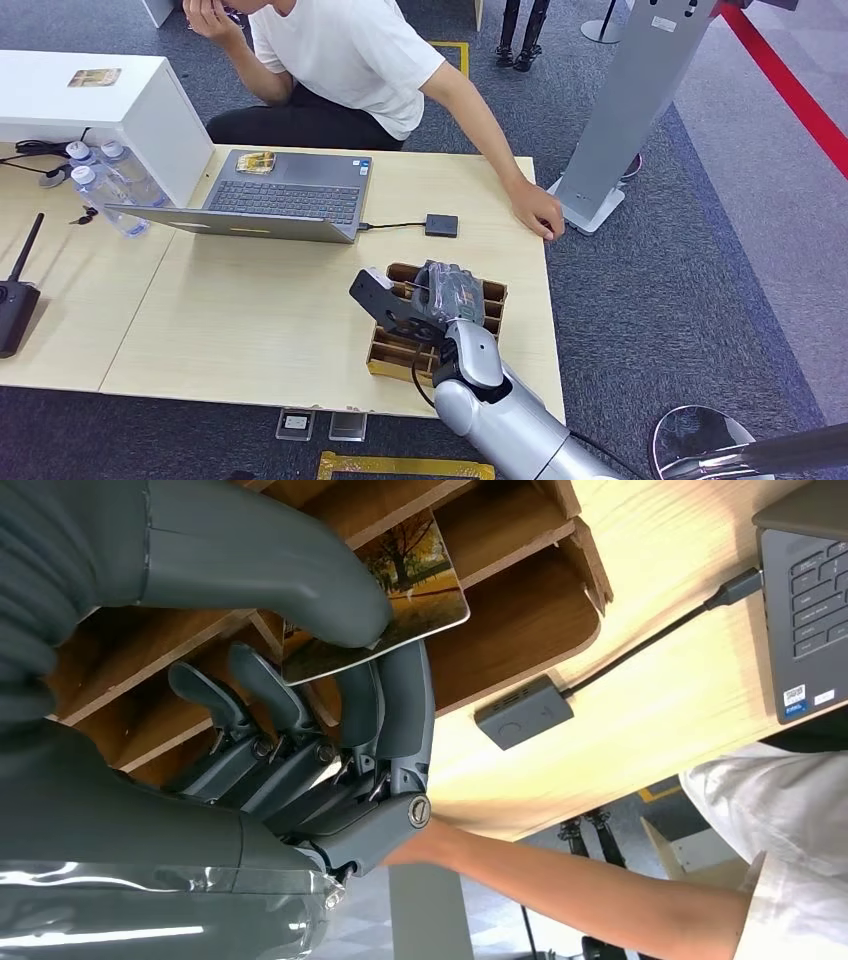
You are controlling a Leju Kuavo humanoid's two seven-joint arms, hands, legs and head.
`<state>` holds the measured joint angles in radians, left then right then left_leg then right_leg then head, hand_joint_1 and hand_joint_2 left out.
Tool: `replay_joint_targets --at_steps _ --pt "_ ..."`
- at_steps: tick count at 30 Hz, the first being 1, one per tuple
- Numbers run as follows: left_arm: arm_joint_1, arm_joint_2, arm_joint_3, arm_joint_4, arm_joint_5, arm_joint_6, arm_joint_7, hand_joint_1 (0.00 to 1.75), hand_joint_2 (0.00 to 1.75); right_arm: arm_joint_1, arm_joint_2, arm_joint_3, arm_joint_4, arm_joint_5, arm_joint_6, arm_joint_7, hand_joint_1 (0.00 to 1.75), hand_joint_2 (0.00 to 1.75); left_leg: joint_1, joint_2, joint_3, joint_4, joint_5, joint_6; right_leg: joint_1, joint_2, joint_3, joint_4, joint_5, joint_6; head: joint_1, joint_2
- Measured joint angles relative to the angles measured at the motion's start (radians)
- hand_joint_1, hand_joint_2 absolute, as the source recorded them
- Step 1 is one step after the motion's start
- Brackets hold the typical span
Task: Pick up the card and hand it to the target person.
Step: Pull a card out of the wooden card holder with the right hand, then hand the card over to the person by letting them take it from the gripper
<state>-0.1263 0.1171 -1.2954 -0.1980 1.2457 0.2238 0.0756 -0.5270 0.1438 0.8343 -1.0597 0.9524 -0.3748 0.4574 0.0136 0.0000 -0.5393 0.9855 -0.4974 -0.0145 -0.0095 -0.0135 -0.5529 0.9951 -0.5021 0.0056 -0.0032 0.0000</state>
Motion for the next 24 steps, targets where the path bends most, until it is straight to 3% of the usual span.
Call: replay_joint_targets --at_steps 4,6,8,11,13,18,22,24 --pt "0.000 0.000 0.000 0.000 0.002 0.007 0.001 0.00 0.00 0.020 -0.005 -0.004 -0.012 0.042 -0.192 -0.105 1.62 1.75 0.000 0.000 0.000 0.000 0.000 0.000 0.000 0.000 0.000 0.000 0.000 0.000 0.000 0.000" --pt "0.000 0.000 0.000 0.000 0.001 0.007 -0.002 0.00 0.00 0.041 -0.008 -0.017 -0.037 0.079 -0.279 -0.206 1.62 1.75 0.000 0.000 0.000 0.000 0.000 0.000 0.000 0.000 0.000 0.000 0.000 0.000 0.000 0.000" --pt "0.001 0.000 -0.001 0.000 -0.001 0.007 -0.005 0.00 0.00 0.089 0.002 -0.059 -0.093 0.125 -0.314 -0.405 1.62 1.75 0.000 0.000 0.000 0.000 0.000 0.000 0.000 0.000 -0.001 0.000 0.000 0.000 0.002 0.000" --pt "0.002 0.000 -0.006 0.000 -0.003 0.006 -0.006 0.00 0.00 0.184 0.056 -0.170 -0.195 0.138 -0.325 -0.797 1.62 1.75 0.000 0.000 -0.001 0.000 -0.001 0.000 0.000 0.000 -0.001 0.000 0.000 0.000 0.000 0.000" --pt "0.002 0.000 -0.009 0.000 -0.003 0.006 -0.007 0.00 0.00 0.223 0.090 -0.241 -0.240 0.136 -0.325 -0.907 1.62 1.75 0.000 0.000 -0.001 0.000 -0.001 0.000 0.000 -0.001 -0.001 0.000 -0.001 -0.001 -0.002 0.000" --pt "0.002 0.000 -0.015 0.000 -0.001 0.008 -0.007 0.00 0.00 0.259 0.124 -0.355 -0.288 0.121 -0.325 -0.848 1.62 1.75 0.000 0.000 -0.001 0.000 0.000 0.000 0.000 0.000 0.000 0.000 0.000 0.000 0.000 0.000" --pt "0.000 0.000 -0.015 0.000 0.002 0.009 -0.007 0.00 0.00 0.194 0.120 -0.339 -0.233 0.031 -0.322 -0.580 1.62 1.75 0.000 0.000 -0.001 0.000 0.000 0.000 0.000 0.000 0.001 0.000 0.001 0.000 0.003 0.000" --pt "-0.002 0.000 -0.017 0.000 0.001 0.009 -0.006 0.00 0.00 0.135 0.116 -0.305 -0.186 0.006 -0.317 -0.485 1.62 1.75 0.000 0.000 -0.001 0.000 0.001 0.000 0.000 0.000 0.000 0.000 0.001 0.000 0.003 0.000"
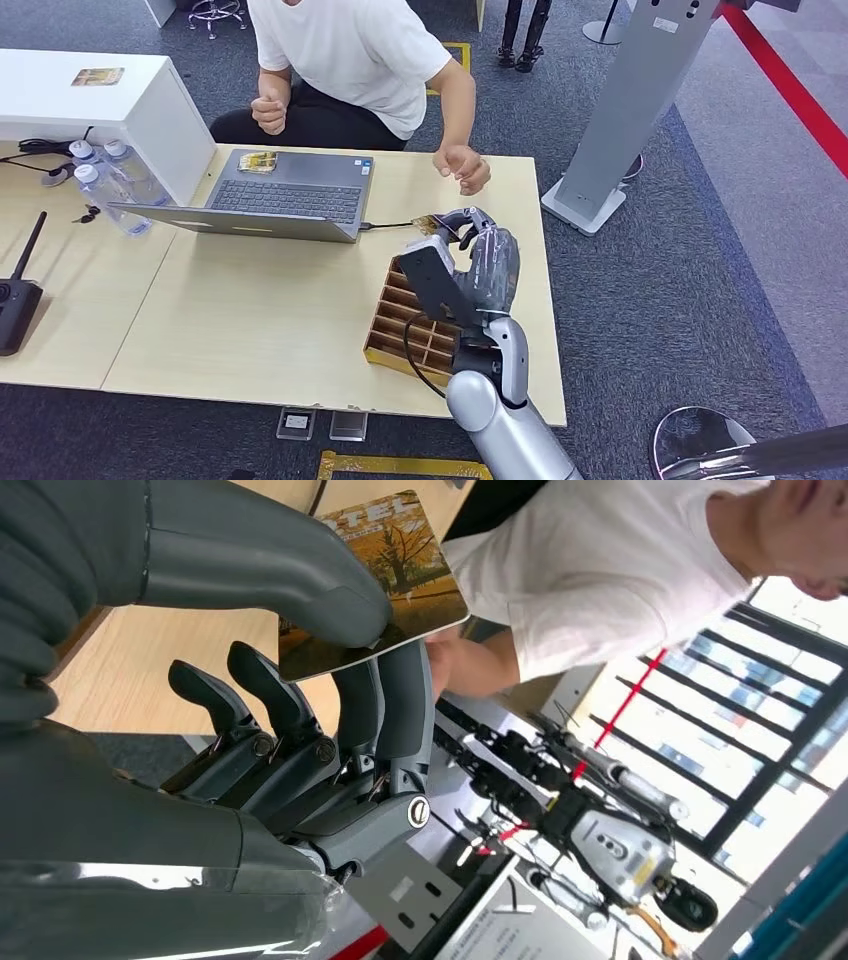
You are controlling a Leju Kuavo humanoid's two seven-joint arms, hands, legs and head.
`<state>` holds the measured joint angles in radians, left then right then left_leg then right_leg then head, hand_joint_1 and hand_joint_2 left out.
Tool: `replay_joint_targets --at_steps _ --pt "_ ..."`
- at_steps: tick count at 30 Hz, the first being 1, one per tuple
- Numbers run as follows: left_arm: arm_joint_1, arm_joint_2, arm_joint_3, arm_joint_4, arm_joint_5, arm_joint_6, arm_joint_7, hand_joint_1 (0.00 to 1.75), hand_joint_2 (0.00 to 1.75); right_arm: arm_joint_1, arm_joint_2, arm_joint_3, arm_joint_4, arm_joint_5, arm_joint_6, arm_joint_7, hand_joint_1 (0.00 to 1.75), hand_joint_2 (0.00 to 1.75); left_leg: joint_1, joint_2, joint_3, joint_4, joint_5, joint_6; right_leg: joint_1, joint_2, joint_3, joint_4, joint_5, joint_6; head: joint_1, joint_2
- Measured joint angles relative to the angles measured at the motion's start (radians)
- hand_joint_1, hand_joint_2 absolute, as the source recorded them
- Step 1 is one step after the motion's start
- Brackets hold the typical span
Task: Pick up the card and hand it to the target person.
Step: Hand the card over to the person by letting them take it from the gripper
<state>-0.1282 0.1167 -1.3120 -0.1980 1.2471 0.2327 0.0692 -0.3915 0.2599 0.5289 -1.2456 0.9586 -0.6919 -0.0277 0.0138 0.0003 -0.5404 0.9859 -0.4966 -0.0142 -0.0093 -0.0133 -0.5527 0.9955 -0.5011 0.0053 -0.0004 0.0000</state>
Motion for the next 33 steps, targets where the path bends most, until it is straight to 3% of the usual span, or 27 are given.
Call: replay_joint_targets --at_steps 9,19,23,33 --pt "-0.017 -0.001 -0.018 0.000 -0.007 -0.002 0.016 0.00 0.00 -0.280 0.012 0.154 0.307 -0.078 0.105 0.154 1.62 1.75 0.000 -0.001 -0.001 0.000 0.000 0.000 0.000 -0.001 -0.001 0.001 0.000 0.000 -0.003 0.000" --pt "-0.017 -0.001 -0.026 0.000 0.004 0.000 0.018 0.00 0.00 -0.409 0.058 0.235 0.544 -0.097 0.145 0.198 1.62 1.75 0.000 -0.001 -0.002 0.000 0.000 0.000 0.000 -0.001 -0.002 0.000 0.000 0.000 -0.002 0.000" --pt "-0.015 -0.001 -0.029 0.000 0.010 -0.017 0.011 0.00 0.00 -0.426 0.064 0.258 0.588 -0.104 0.130 0.204 0.00 1.75 0.000 -0.001 -0.001 0.000 0.000 0.000 0.000 -0.001 -0.002 0.000 0.000 0.000 -0.003 0.000" --pt "-0.007 -0.001 -0.032 0.000 0.029 0.002 -0.004 0.00 0.00 -0.438 0.056 0.278 0.628 -0.144 0.013 0.165 0.00 1.75 0.000 -0.001 -0.001 0.000 0.000 0.000 0.000 -0.001 -0.002 0.000 0.000 0.000 -0.003 0.000"
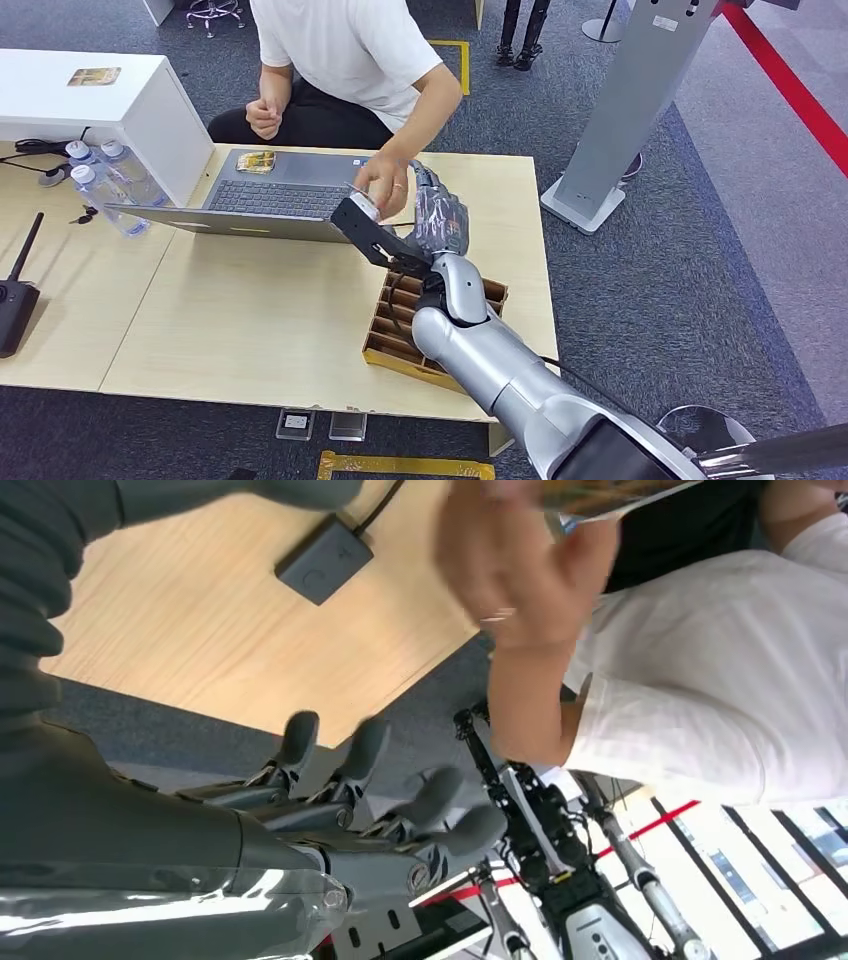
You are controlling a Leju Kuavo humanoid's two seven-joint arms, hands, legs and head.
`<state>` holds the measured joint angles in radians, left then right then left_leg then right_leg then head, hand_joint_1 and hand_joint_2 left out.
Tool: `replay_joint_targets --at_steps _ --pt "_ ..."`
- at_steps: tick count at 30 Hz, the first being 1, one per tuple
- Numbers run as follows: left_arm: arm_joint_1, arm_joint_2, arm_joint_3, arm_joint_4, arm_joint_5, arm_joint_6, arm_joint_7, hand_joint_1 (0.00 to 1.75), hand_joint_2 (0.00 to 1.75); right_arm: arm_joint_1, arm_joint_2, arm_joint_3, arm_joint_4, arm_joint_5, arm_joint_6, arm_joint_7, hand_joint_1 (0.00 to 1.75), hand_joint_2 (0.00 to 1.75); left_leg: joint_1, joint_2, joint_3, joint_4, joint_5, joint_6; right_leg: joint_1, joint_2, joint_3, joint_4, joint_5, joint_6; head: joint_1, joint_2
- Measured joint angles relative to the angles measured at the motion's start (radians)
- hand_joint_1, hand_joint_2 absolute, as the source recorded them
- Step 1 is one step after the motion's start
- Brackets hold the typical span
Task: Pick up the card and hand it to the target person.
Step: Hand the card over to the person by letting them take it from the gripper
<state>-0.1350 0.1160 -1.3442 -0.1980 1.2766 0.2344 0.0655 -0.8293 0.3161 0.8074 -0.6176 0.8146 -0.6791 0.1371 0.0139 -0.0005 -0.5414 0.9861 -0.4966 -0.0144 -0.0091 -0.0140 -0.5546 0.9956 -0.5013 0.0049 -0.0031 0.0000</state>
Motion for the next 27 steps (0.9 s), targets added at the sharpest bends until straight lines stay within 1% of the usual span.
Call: replay_joint_targets --at_steps 3,7,9,11,15,20,24,27 --pt "0.002 0.000 0.000 0.000 0.006 0.004 0.000 0.00 0.00 0.014 -0.014 -0.013 -0.024 0.037 -0.012 -0.043 0.00 1.75 0.000 0.000 0.000 0.000 0.000 0.000 0.000 0.000 0.000 0.000 0.000 0.000 0.000 0.000" --pt "0.005 0.000 0.000 0.000 0.011 0.006 -0.003 0.00 0.00 0.078 -0.031 -0.083 -0.112 0.075 -0.019 -0.161 0.00 1.75 0.000 0.000 0.000 0.000 0.000 0.000 0.000 0.000 0.000 0.000 0.000 0.000 0.000 0.000" --pt "0.006 0.000 0.000 0.000 0.016 0.007 -0.003 0.00 0.00 0.119 -0.037 -0.129 -0.168 0.056 -0.020 -0.212 0.00 1.75 0.000 0.000 0.000 0.000 0.000 0.000 0.000 0.000 0.000 0.000 0.000 0.000 0.000 0.000" --pt "0.008 0.000 0.000 0.000 0.022 0.009 -0.002 0.00 0.00 0.163 -0.048 -0.168 -0.235 0.006 -0.021 -0.237 0.00 1.75 0.000 0.000 0.000 0.000 0.000 0.000 0.000 0.000 0.000 -0.001 0.000 0.000 -0.001 0.000" --pt "0.010 0.001 0.000 0.000 0.027 0.013 0.000 0.00 0.00 0.250 -0.096 -0.203 -0.403 -0.101 -0.023 -0.217 0.00 1.75 0.000 0.000 0.000 0.000 0.000 0.000 0.000 0.000 0.000 -0.001 0.000 0.000 0.000 0.000" --pt "0.012 0.003 0.000 0.000 0.035 0.019 0.001 0.00 0.00 0.355 -0.179 -0.209 -0.637 -0.161 -0.023 -0.172 0.00 1.75 0.000 0.000 0.000 0.000 0.000 0.000 0.000 0.000 0.000 -0.001 0.000 0.000 0.001 0.000" --pt "0.012 0.004 0.000 0.000 0.039 0.019 -0.003 0.00 0.00 0.425 -0.243 -0.204 -0.796 -0.235 -0.017 -0.164 0.00 1.75 0.000 0.000 0.000 0.000 0.000 0.000 0.000 0.000 0.000 -0.001 0.000 0.000 0.000 0.000" --pt "0.012 0.005 0.000 0.000 0.044 0.018 -0.004 0.00 0.00 0.481 -0.291 -0.193 -0.894 -0.324 0.020 -0.178 0.00 1.75 0.000 0.000 0.000 0.000 -0.001 0.000 0.000 0.000 0.000 -0.001 0.000 0.000 0.000 0.000"
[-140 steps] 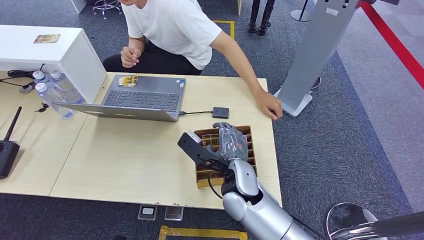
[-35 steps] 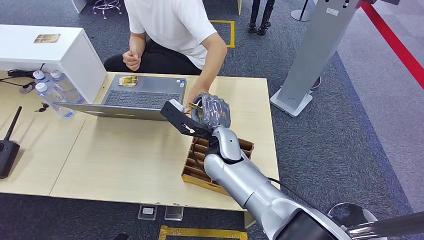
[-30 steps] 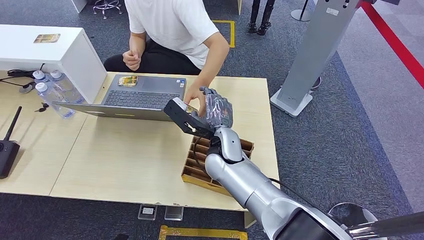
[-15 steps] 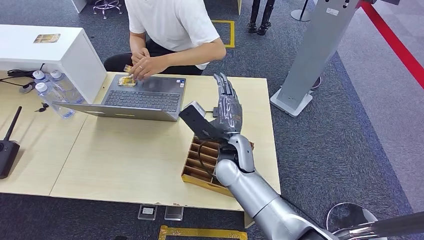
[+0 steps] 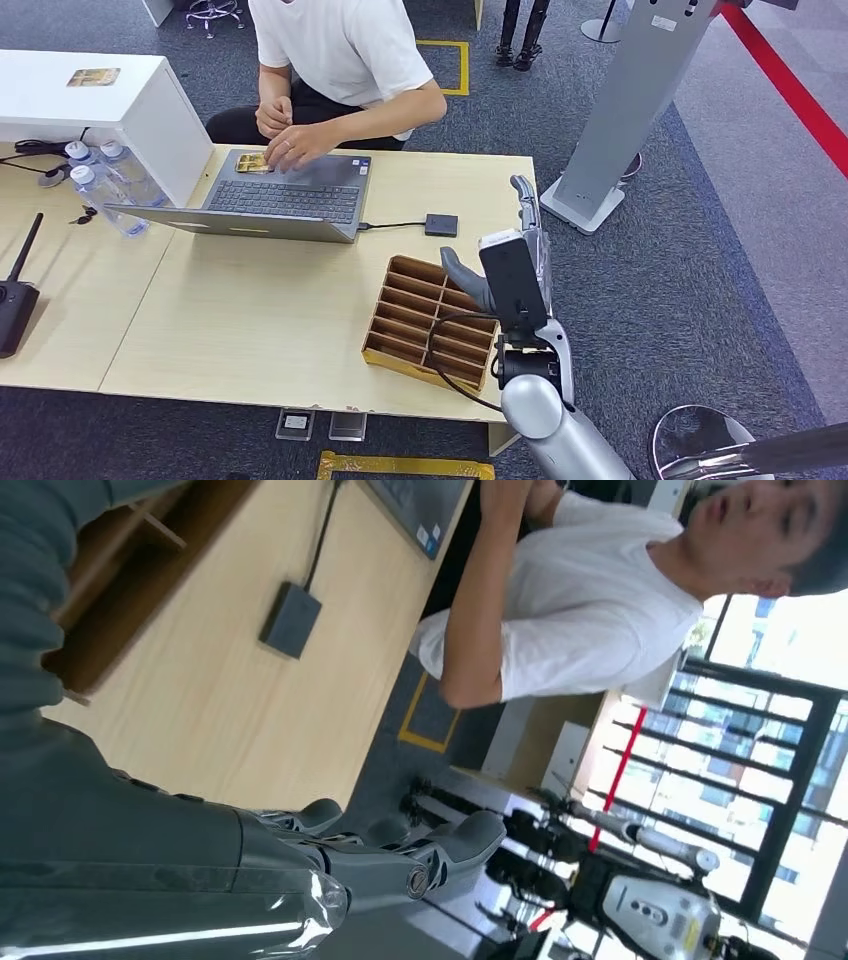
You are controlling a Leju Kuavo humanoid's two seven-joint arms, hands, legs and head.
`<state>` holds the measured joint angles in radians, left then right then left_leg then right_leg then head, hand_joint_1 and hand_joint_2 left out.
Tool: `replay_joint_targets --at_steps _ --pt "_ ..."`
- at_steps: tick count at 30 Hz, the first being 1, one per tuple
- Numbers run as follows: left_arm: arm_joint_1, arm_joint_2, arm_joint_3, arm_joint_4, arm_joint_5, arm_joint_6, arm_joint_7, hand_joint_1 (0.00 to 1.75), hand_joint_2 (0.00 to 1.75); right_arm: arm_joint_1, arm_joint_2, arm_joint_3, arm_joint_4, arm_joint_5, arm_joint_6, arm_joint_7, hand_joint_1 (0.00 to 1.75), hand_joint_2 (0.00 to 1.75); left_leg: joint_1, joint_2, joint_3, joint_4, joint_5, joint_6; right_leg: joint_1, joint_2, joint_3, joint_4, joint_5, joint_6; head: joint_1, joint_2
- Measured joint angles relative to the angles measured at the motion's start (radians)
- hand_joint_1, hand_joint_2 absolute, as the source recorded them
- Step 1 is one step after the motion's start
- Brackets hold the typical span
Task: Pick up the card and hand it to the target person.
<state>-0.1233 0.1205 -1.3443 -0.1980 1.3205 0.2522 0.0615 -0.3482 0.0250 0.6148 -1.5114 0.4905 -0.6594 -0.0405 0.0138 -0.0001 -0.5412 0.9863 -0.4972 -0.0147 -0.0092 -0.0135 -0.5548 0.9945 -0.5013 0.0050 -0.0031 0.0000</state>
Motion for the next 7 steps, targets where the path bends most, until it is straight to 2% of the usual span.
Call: replay_joint_targets --at_steps 7 --pt "0.000 0.001 0.000 0.000 0.001 0.000 0.009 0.00 0.00 0.118 -0.073 0.021 -0.118 -0.405 0.251 -0.121 0.00 1.75 0.000 0.000 0.000 0.000 0.000 0.000 0.000 0.000 0.000 0.000 0.000 0.000 0.000 0.000"
